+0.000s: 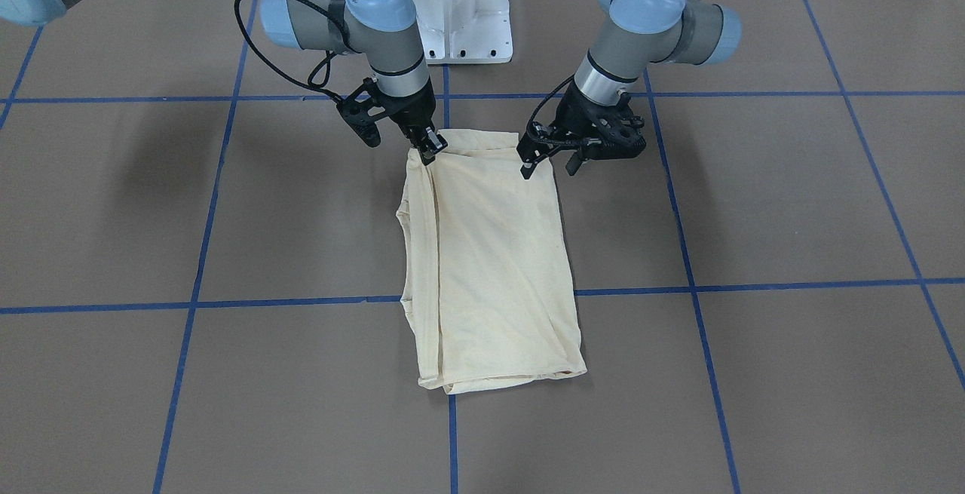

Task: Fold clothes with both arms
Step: 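Hold the folded edge with the right gripper while the left gripper returns, then lower the left gripper to the shirt's end nearest the robot beside the right gripper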

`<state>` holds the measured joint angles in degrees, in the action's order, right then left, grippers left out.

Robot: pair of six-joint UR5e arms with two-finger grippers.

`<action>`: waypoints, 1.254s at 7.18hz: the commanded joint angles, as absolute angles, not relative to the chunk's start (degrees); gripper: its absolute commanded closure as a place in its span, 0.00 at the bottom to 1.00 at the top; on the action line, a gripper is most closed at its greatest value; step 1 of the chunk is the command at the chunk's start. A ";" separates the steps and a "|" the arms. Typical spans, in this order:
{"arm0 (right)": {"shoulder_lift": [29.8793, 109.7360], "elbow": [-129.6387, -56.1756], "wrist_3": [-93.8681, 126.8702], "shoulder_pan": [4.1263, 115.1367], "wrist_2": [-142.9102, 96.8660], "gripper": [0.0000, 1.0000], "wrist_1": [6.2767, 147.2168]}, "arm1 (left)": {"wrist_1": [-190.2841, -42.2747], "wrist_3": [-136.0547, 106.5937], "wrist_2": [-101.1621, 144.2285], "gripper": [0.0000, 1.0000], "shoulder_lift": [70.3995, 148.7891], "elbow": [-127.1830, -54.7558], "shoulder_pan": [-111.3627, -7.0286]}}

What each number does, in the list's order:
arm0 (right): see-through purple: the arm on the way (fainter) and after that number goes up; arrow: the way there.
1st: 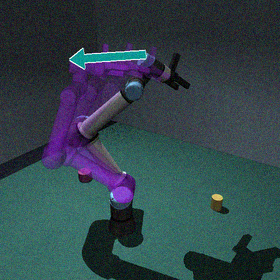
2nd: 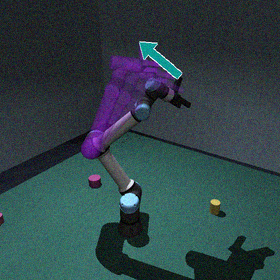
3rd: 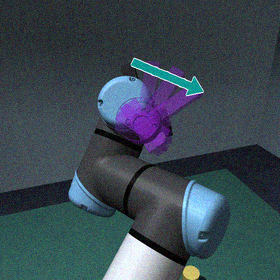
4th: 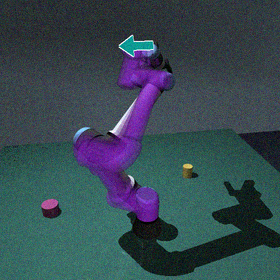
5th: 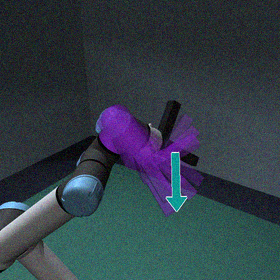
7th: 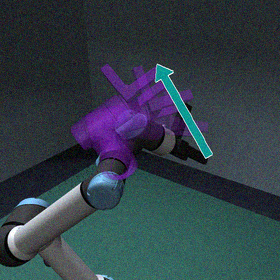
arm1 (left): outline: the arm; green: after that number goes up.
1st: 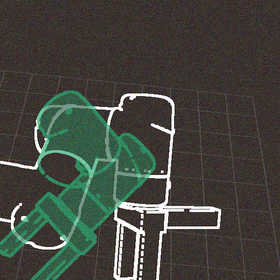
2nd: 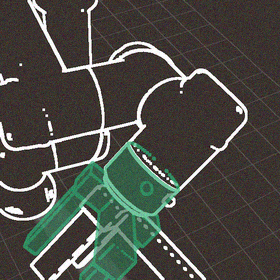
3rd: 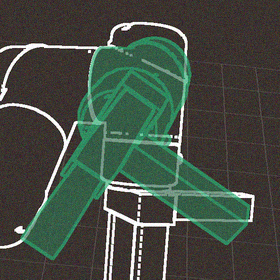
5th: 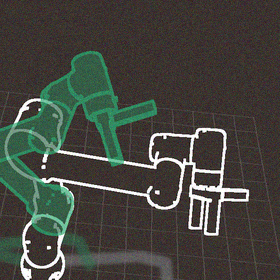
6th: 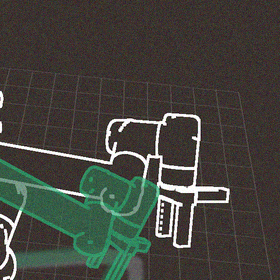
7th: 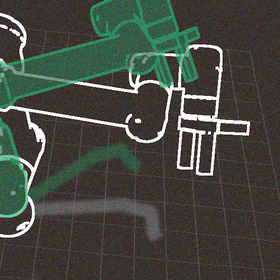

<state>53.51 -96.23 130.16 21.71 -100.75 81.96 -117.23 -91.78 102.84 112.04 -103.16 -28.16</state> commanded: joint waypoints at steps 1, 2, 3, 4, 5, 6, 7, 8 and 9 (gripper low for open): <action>53.61 -96.24 130.08 21.71 -100.72 1.00 82.00 | -113.94 -94.57 102.21 0.11 111.97 -103.19 -25.32; 53.53 -96.24 130.17 21.71 -100.72 1.00 82.00 | -111.99 -94.57 102.22 0.14 111.97 -103.27 -24.79; 53.53 -96.33 130.17 21.62 -100.72 1.00 82.00 | -111.45 -94.57 102.22 0.15 111.89 -102.66 -24.79; 53.53 -96.33 130.17 21.71 -100.72 1.00 82.00 | -111.36 -94.57 102.22 0.18 111.80 -102.57 -24.70; 53.53 -96.33 130.17 21.71 -100.72 1.00 82.00 | -111.27 -94.57 102.30 0.20 111.88 -102.48 -24.18; 53.53 -96.33 130.17 21.71 -100.72 1.00 82.00 | -111.27 -94.57 102.30 0.23 111.97 -102.48 -23.73; 53.53 -96.33 130.17 21.71 -100.72 1.00 82.00 | -111.27 -94.57 102.22 0.26 111.89 -102.22 -23.47; 53.53 -96.33 130.17 21.71 -100.72 1.00 82.00 | -111.27 -94.57 102.22 0.26 111.88 -101.96 -22.94; 53.53 -96.33 130.17 21.71 -100.72 1.00 81.91 | -111.18 -94.57 102.22 0.30 111.97 -101.87 -22.77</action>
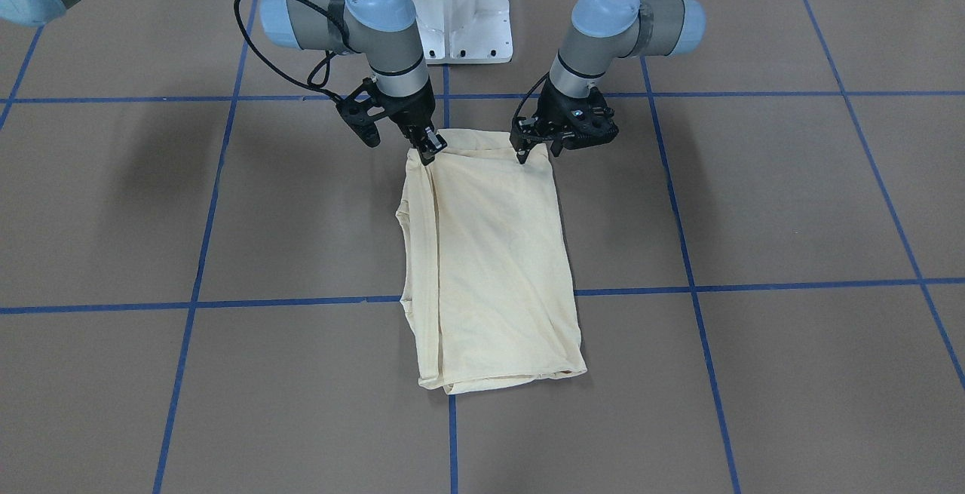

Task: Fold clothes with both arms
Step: 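Lower the left gripper to the shirt's end nearest the robot beside the right gripper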

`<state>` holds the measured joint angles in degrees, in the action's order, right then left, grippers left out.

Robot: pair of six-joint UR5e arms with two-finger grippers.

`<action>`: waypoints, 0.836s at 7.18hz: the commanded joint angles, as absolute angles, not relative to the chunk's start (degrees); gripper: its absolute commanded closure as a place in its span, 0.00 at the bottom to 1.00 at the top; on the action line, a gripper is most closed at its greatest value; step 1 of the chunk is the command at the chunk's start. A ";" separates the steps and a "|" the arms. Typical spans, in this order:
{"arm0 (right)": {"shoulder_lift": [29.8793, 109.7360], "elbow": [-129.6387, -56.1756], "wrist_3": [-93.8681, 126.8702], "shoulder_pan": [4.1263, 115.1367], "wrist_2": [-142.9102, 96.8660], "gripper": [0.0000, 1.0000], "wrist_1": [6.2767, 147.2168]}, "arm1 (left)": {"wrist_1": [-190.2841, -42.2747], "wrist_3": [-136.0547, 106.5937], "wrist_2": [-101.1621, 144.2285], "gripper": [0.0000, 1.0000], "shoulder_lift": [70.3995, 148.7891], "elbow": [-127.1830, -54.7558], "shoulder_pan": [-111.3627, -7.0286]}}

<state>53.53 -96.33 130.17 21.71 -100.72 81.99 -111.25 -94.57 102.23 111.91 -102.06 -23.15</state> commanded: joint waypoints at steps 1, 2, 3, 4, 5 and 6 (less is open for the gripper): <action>53.61 -96.33 130.08 21.71 -100.72 1.00 82.00 | -111.01 -94.57 102.13 0.36 111.89 -101.87 -22.42; 53.61 -96.33 130.08 21.71 -100.72 1.00 82.00 | -110.83 -94.57 102.13 0.36 111.88 -101.87 -21.72; 53.61 -96.33 130.08 21.71 -100.72 1.00 82.00 | -110.83 -94.57 102.13 0.41 111.97 -101.87 -21.71; 53.61 -96.33 130.08 21.71 -100.72 1.00 82.00 | -110.74 -94.57 102.13 0.58 111.97 -101.95 -21.71; 53.61 -96.33 130.08 21.71 -100.72 1.00 82.00 | -110.13 -94.57 102.13 0.79 112.06 -102.13 -21.71; 53.70 -96.33 130.08 21.71 -100.72 1.00 82.00 | -108.39 -94.48 102.22 1.00 112.50 -102.74 -21.71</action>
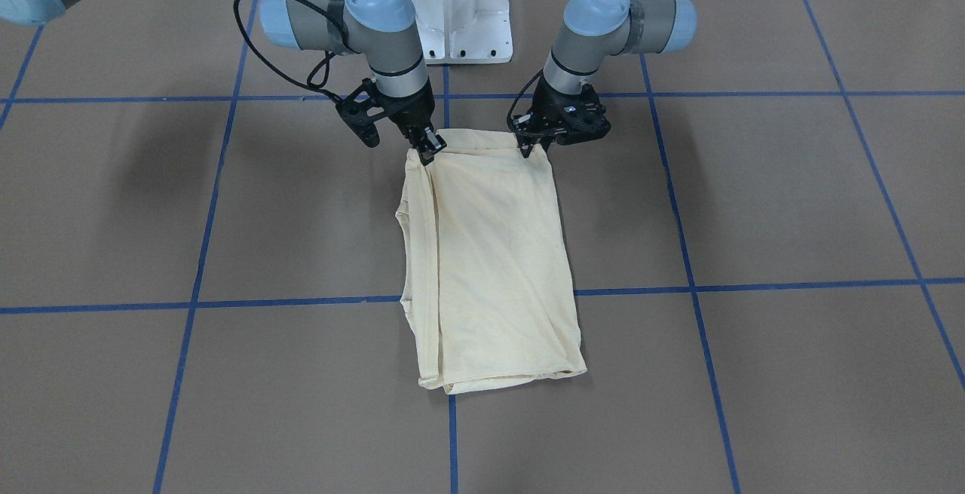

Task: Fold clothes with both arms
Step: 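Lower the left gripper to the shirt's end nearest the robot beside the right gripper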

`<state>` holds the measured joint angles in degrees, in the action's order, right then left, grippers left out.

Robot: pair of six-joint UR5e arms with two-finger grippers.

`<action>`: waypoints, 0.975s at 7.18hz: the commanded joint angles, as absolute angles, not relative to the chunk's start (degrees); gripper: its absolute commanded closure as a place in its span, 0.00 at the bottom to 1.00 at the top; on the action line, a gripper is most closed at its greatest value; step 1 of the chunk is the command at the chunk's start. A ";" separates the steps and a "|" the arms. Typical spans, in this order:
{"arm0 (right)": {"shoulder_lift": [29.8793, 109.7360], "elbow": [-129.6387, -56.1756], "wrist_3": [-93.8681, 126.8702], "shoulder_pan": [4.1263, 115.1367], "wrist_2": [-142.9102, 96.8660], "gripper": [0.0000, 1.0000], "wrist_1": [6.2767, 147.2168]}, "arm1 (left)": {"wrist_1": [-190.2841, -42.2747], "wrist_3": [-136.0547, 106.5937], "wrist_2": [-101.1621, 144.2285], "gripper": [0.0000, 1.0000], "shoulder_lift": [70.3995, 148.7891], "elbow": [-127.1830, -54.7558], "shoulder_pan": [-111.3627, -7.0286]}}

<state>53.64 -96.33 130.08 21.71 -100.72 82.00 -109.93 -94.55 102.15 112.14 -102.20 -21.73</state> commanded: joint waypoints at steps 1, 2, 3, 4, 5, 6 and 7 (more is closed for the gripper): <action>53.88 -96.33 130.08 21.71 -100.64 1.00 82.00 | -107.15 -94.48 102.30 1.00 112.76 -103.35 -21.71; 54.14 -96.42 129.99 21.97 -100.72 1.00 82.00 | -107.14 -94.22 102.30 1.00 112.33 -104.23 -21.80; 54.66 -97.20 129.99 22.49 -101.24 1.00 82.00 | -106.79 -94.04 102.30 1.00 111.72 -105.63 -21.80; 55.80 -98.43 129.99 22.59 -101.42 1.00 82.00 | -105.13 -93.87 101.96 1.00 111.80 -107.73 -21.62; 58.25 -101.66 129.99 22.41 -101.60 1.00 82.00 | -103.46 -93.87 101.87 1.00 111.97 -110.28 -19.97; 60.19 -104.47 129.99 21.80 -101.60 1.00 82.00 | -101.45 -93.95 101.78 1.00 111.97 -112.39 -16.99; 60.90 -105.55 130.08 19.62 -101.60 1.00 82.09 | -101.34 -93.96 101.78 1.00 112.15 -113.37 -14.70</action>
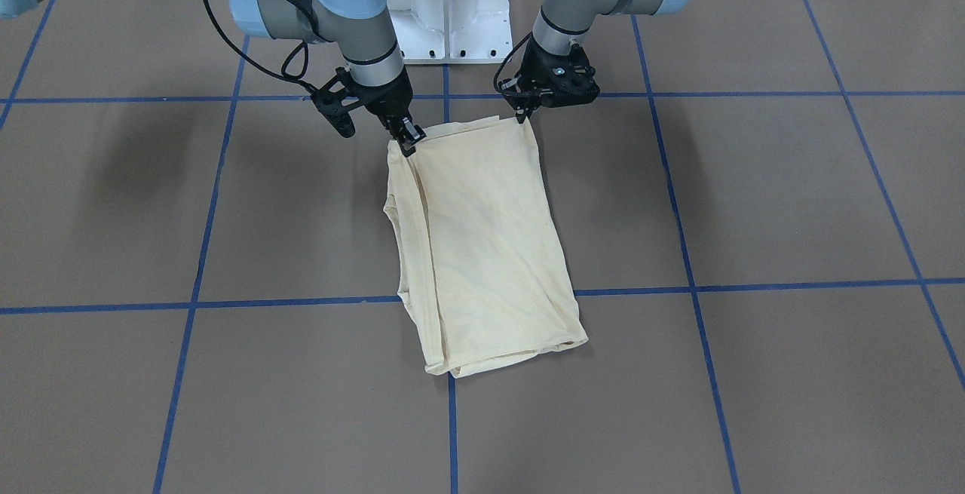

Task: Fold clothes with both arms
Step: 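Grasp the shirt's near end with both grippers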

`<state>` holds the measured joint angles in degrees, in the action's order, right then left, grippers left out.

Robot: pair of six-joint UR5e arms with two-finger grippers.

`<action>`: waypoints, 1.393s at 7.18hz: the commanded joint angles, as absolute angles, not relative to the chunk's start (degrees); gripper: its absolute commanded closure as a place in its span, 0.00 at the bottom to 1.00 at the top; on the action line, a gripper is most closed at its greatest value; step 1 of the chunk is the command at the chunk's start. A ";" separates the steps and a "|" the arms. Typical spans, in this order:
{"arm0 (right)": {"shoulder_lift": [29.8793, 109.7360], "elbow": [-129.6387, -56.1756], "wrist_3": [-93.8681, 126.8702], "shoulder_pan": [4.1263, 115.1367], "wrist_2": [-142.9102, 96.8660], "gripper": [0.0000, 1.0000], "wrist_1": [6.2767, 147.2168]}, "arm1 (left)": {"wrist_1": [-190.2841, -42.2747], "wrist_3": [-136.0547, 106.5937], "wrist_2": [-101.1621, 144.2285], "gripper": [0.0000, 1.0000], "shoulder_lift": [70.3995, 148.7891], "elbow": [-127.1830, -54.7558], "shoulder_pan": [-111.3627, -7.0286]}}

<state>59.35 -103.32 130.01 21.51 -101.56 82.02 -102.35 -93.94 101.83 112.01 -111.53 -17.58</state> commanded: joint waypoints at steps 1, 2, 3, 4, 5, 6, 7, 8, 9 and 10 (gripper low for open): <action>60.91 -105.56 130.17 17.69 -101.51 1.00 82.18 | -101.34 -93.96 101.69 1.00 112.06 -113.38 -12.85; 61.00 -105.73 130.51 15.75 -101.60 1.00 82.70 | -101.34 -93.96 101.69 1.00 111.80 -113.38 -10.92; 61.69 -106.60 130.60 14.95 -101.60 1.00 82.88 | -101.16 -93.96 101.69 1.00 111.80 -113.47 -10.29; 61.61 -106.87 130.61 15.03 -101.60 1.00 82.88 | -99.60 -93.87 101.78 1.00 111.80 -115.12 -10.89; 61.44 -106.87 130.08 17.29 -101.51 1.00 82.79 | -94.10 -93.69 101.86 1.00 112.06 -117.40 -11.59; 60.91 -106.70 129.38 20.27 -101.60 1.00 82.71 | -92.04 -92.04 102.21 1.00 112.32 -118.73 -14.56; 60.39 -106.87 126.16 23.00 -101.51 1.00 82.44 | -91.85 -88.54 102.30 1.00 112.50 -119.70 -17.37; 58.81 -106.53 122.73 25.12 -101.25 1.00 82.18 | -91.85 -87.64 102.39 1.00 112.76 -119.71 -20.71; 57.41 -106.35 119.56 26.62 -100.99 1.00 82.18 | -91.76 -84.84 102.65 1.00 113.29 -119.62 -24.22; 56.35 -105.13 116.31 26.98 -100.20 1.00 82.18 | -91.76 -82.03 106.75 1.00 113.46 -119.53 -29.48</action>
